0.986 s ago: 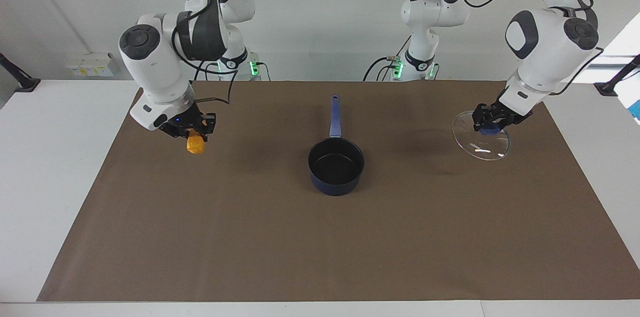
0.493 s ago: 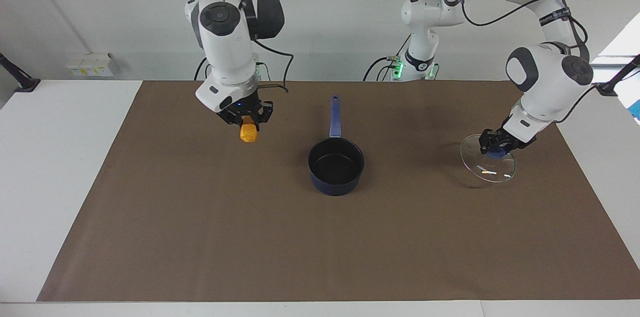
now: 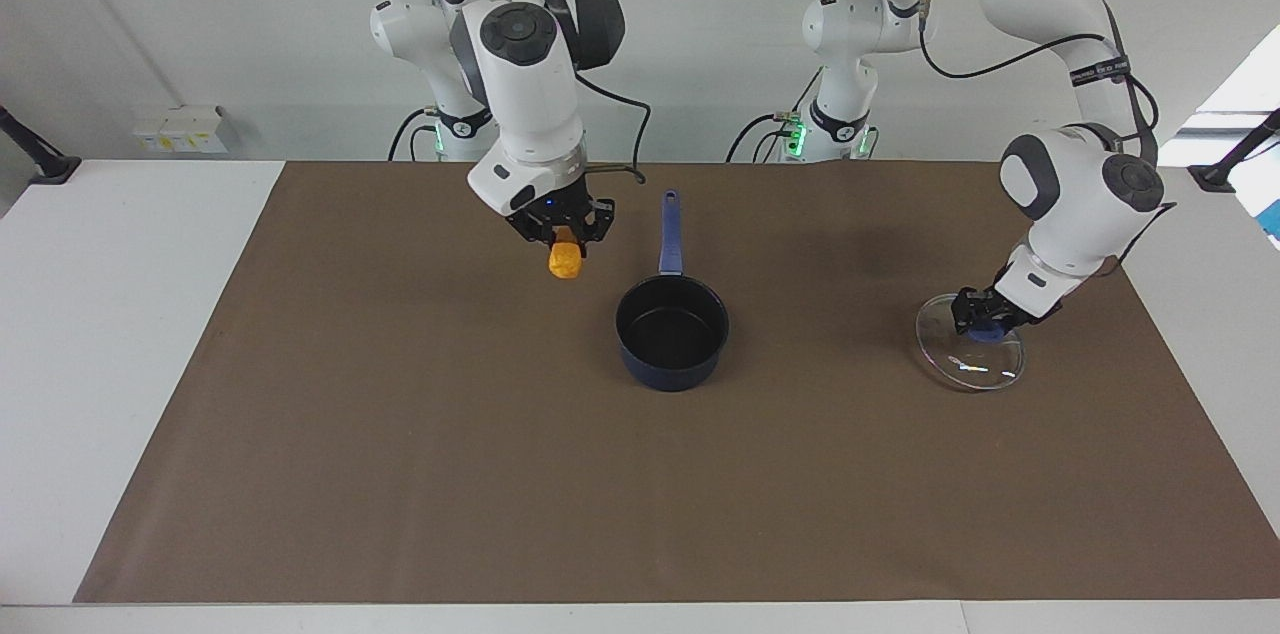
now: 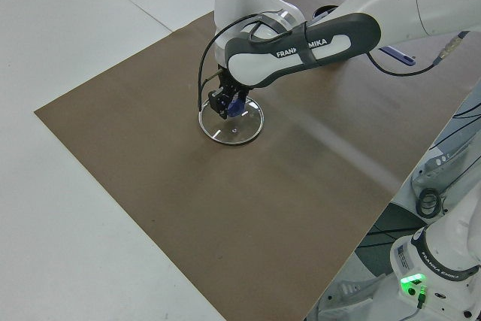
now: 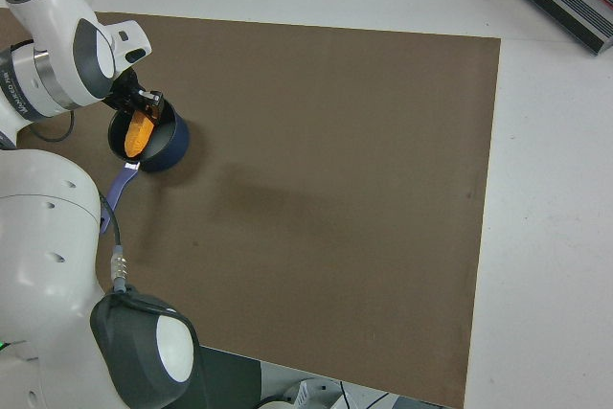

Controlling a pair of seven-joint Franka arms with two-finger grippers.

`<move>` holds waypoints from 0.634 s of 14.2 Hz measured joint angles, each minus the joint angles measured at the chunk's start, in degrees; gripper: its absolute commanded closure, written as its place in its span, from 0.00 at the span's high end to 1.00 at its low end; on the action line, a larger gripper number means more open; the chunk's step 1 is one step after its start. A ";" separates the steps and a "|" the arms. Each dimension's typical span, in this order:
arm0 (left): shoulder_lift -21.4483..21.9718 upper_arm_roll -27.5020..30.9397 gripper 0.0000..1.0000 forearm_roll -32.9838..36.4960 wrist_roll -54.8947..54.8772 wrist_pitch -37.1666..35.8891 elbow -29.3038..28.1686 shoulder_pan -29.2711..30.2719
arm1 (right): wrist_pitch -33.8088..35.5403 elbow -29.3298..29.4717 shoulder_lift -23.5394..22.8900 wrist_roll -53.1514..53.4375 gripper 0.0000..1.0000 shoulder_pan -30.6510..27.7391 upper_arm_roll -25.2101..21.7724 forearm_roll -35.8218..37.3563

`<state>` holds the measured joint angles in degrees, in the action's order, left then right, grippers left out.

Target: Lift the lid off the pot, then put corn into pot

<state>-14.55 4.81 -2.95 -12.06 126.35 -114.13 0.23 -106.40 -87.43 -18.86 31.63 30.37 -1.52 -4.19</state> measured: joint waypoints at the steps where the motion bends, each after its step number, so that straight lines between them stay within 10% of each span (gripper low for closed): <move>1: 0.03 -0.01 1.00 0.00 0.00 0.01 0.02 0.00 | -0.19 2.09 -2.17 0.97 0.00 0.61 0.02 0.00; 9: 0.52 -0.73 1.00 0.00 0.68 0.14 4.31 -0.45 | -9.07 5.83 -12.55 3.32 0.00 4.31 -0.03 -0.09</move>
<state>-14.03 4.08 -2.95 -11.38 126.49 -109.82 -0.22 -115.47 -81.60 -31.41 34.95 34.68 -1.55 -4.28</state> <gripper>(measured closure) 0.000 0.630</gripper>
